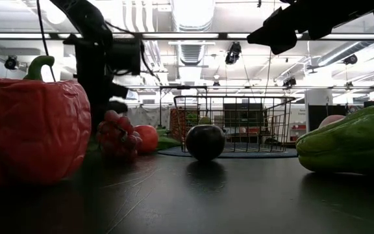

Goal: Build produce basket
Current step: Put the green leaf lettuce into the gold wire basket

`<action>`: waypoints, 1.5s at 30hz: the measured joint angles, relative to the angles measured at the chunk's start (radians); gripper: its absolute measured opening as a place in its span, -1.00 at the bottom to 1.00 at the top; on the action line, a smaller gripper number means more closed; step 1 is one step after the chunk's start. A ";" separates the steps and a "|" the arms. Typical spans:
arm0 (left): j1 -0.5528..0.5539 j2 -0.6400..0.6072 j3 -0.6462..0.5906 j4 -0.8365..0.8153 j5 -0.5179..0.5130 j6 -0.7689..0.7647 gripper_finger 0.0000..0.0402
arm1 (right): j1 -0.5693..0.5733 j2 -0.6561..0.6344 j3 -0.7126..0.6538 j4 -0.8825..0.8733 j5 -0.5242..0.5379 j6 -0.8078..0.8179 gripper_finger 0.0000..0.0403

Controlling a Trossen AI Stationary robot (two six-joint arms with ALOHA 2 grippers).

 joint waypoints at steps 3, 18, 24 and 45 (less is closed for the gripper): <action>-0.001 -0.050 0.004 -0.001 -0.026 0.000 -0.37 | 0.000 0.000 0.000 0.000 0.000 0.000 0.09; -0.072 -0.416 0.011 0.113 -0.132 0.145 -0.37 | 0.000 0.000 0.000 0.014 0.000 -0.006 0.09; -0.181 -0.480 -0.032 0.507 -0.130 0.375 -0.37 | -0.003 0.000 -0.001 0.081 0.001 -0.012 0.09; -0.438 -0.164 -0.176 1.457 -0.124 0.661 -0.37 | -0.067 -0.005 0.087 0.424 0.282 -0.129 0.57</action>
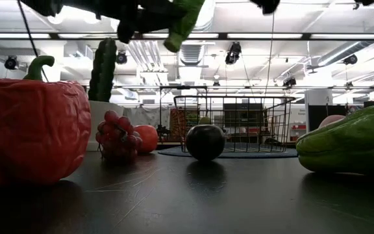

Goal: Build produce basket
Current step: Put the green leaf lettuce into the gold wire basket

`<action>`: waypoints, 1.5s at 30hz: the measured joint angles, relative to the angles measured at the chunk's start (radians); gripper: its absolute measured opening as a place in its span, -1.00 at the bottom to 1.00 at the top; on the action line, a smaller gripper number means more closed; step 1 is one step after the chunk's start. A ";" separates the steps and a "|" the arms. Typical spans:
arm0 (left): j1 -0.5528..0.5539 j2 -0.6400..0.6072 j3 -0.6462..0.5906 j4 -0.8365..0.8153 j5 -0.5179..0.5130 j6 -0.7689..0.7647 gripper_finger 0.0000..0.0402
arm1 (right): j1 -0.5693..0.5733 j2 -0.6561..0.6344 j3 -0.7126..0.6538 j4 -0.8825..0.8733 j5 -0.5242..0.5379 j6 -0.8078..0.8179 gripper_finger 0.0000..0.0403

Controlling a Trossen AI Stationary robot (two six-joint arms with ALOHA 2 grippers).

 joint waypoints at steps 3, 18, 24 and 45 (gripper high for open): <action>0.000 0.054 0.007 0.062 0.001 0.000 -0.37 | -0.011 0.002 0.030 -0.011 0.000 -0.011 0.57; 0.000 0.197 0.022 0.312 0.082 -0.008 -0.37 | -0.093 0.003 0.084 -0.028 0.032 0.063 0.48; -0.002 0.201 0.024 0.328 0.019 0.002 -0.37 | -0.096 0.003 0.084 -0.026 0.047 0.047 0.51; -0.002 0.193 0.032 0.342 0.080 0.045 -0.37 | -0.115 0.017 0.084 0.001 -0.045 0.059 -0.11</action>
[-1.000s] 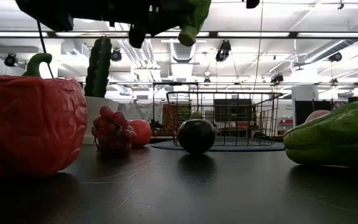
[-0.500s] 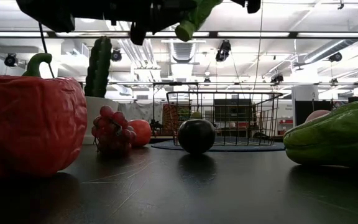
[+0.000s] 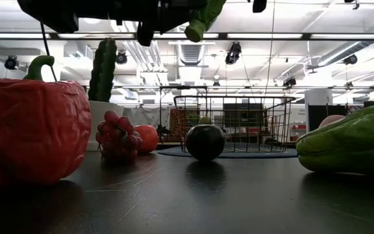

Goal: Build produce basket
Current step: Put the green leaf lettuce into the gold wire basket

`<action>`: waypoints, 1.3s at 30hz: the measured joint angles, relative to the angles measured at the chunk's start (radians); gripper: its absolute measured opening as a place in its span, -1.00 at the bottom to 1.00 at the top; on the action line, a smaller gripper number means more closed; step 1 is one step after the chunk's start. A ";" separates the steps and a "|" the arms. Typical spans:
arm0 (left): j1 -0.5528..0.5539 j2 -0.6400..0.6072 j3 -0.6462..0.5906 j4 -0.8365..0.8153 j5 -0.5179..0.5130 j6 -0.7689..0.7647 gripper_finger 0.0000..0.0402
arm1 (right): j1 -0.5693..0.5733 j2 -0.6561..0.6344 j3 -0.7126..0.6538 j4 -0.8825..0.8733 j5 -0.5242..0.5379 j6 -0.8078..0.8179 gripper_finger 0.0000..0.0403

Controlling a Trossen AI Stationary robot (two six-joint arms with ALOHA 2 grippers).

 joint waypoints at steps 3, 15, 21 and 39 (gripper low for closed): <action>0.000 0.000 -0.001 0.000 0.000 0.000 -0.37 | 0.001 0.000 0.000 -0.004 -0.011 -0.001 -0.37; 0.002 -0.004 -0.005 -0.001 -0.005 0.001 0.08 | 0.001 0.001 0.000 -0.043 -0.015 -0.053 -0.89; 0.002 -0.031 -0.027 -0.010 -0.008 0.046 0.26 | 0.001 -0.023 0.000 -0.079 -0.005 -0.069 -0.89; 0.008 -0.211 -0.050 -0.236 -0.065 0.060 0.27 | -0.146 -0.094 -0.001 -0.416 0.331 -0.125 -0.90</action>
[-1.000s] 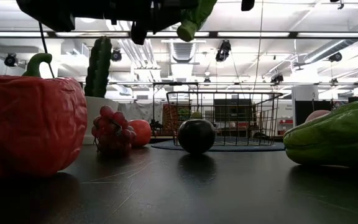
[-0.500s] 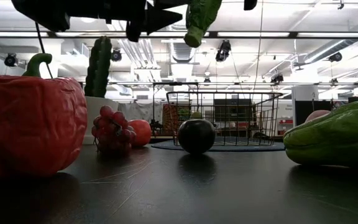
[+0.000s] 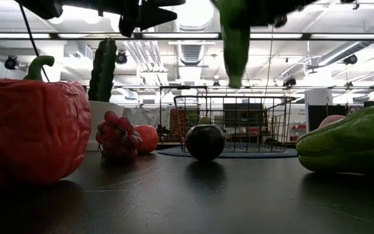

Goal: Build produce basket
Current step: Put the green leaf lettuce into the gold wire basket

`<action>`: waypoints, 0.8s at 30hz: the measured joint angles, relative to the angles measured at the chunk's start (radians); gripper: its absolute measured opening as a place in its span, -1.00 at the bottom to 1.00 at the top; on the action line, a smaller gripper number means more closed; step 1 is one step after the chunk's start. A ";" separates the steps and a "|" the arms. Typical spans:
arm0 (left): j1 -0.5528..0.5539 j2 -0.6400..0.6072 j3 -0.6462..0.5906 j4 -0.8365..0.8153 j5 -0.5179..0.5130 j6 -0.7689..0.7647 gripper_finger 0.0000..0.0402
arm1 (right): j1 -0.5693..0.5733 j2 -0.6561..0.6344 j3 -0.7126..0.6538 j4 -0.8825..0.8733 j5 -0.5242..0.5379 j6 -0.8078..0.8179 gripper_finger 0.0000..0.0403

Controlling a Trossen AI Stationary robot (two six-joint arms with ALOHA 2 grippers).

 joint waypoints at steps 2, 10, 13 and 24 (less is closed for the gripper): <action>0.000 -0.003 -0.001 0.000 0.000 0.000 0.27 | -0.057 0.008 0.000 -0.058 0.000 0.027 -0.90; 0.000 0.000 -0.002 -0.001 -0.002 0.000 0.27 | -0.271 0.021 0.000 -0.267 0.000 0.220 -0.90; 0.000 0.000 -0.002 -0.001 -0.003 -0.001 0.27 | -0.321 0.026 0.000 -0.322 0.001 0.295 -0.90; 0.000 0.000 -0.002 0.000 -0.031 -0.003 0.27 | -0.366 0.149 -0.011 -0.369 0.004 0.487 -0.71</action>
